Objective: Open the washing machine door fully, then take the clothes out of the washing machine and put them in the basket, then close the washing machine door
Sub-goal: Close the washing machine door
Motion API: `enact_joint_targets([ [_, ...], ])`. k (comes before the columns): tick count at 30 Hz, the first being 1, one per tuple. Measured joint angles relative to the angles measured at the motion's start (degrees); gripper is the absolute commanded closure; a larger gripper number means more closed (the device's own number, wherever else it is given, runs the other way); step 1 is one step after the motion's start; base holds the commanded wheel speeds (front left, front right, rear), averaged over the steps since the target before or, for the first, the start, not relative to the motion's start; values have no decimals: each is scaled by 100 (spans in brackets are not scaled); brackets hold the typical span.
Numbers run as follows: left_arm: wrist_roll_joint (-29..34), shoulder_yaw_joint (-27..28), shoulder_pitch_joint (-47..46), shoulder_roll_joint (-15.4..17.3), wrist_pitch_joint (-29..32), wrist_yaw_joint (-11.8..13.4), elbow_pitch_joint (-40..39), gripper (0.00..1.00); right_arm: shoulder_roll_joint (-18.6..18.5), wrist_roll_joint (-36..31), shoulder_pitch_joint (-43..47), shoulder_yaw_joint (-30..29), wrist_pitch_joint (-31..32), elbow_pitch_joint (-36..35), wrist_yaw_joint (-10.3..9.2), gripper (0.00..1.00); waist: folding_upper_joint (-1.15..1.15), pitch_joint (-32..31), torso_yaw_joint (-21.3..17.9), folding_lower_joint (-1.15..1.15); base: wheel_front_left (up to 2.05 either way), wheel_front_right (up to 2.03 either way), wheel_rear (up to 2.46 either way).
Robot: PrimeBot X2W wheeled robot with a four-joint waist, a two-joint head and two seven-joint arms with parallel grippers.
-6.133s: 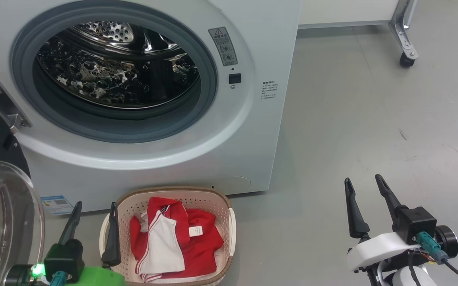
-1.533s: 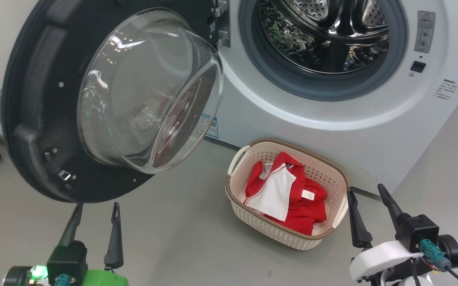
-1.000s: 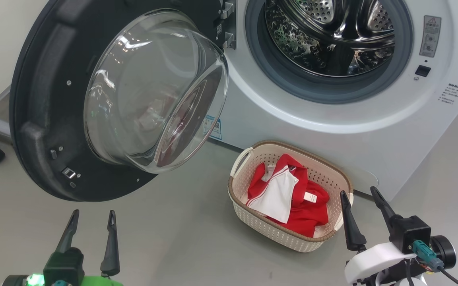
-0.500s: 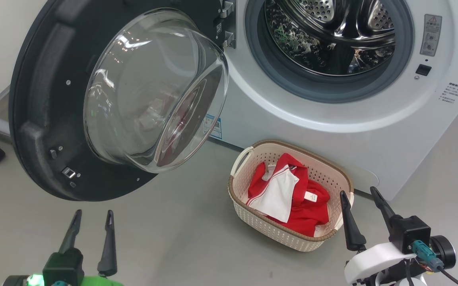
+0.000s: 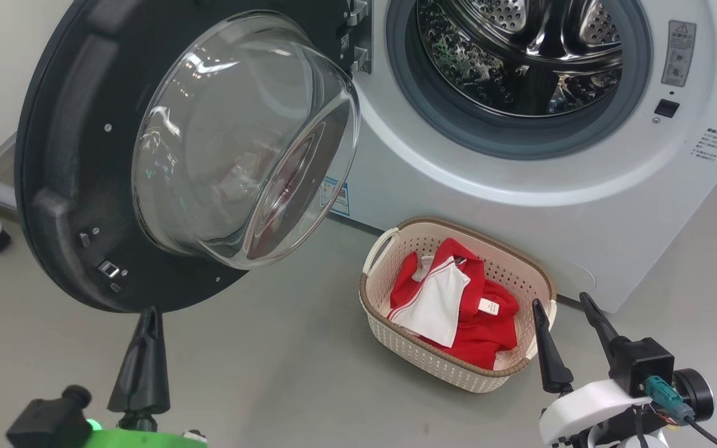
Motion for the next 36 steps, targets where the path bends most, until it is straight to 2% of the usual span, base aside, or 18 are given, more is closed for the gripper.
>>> enact_joint_targets([
  [5, -2142, 154, -2, -44, -219, -453, -443, 100, -8, -2, -1, -4, 8, -16, 0, 0, 0, 31, 20, 0, 0, 0, 0],
  [8, -2973, -817, 139, 8, -601, -422, -990, 100, -9, -8, -7, 7, 35, -46, 0, 0, 0, 69, 30, 0, 0, 0, 0],
  [9, -2973, -817, 139, 8, -601, -422, -990, 100, -9, -8, -7, 7, 35, -46, 0, 0, 0, 69, 30, 0, 0, 0, 0],
  [11, -3518, -1213, 447, -42, -603, -472, -1327, 100, -29, -31, -7, 7, 54, -85, 0, 0, 0, 106, 34, 0, 0, 0, 0],
  [12, -3786, -1228, 597, -38, -600, -504, -1438, 100, -42, -57, -8, 5, 57, -94, 0, 0, 0, 129, 37, 0, 0, 0, 0],
  [15, -4614, -936, 694, -11, -541, -560, -1672, 100, -71, -60, -10, 0, 85, -124, 0, 0, 0, 199, 42, 0, 0, 0, 0],
  [18, -5433, -126, 587, -7, -525, -598, -1922, 100, -100, -107, -19, 0, 108, -159, 0, 0, 0, 271, 41, 0, 0, 0, 0],
  [22, -6485, 664, 250, -12, -525, -613, -1685, 100, -155, -124, -41, -3, 158, -203, 0, 0, 0, 375, 15, 0, 0, 0, 0],
  [30, -6759, 1170, -103, -25, -524, -614, -1207, 100, -219, -142, -55, -76, 186, -224, 0, 0, 0, 520, -14, 0, 0, 0, 0],
  [36, -6950, 1541, -349, 212, -446, -657, -806, 100, -221, -142, -114, -85, 226, -267, 0, 0, 0, 573, 15, 0, 0, 0, 0],
])
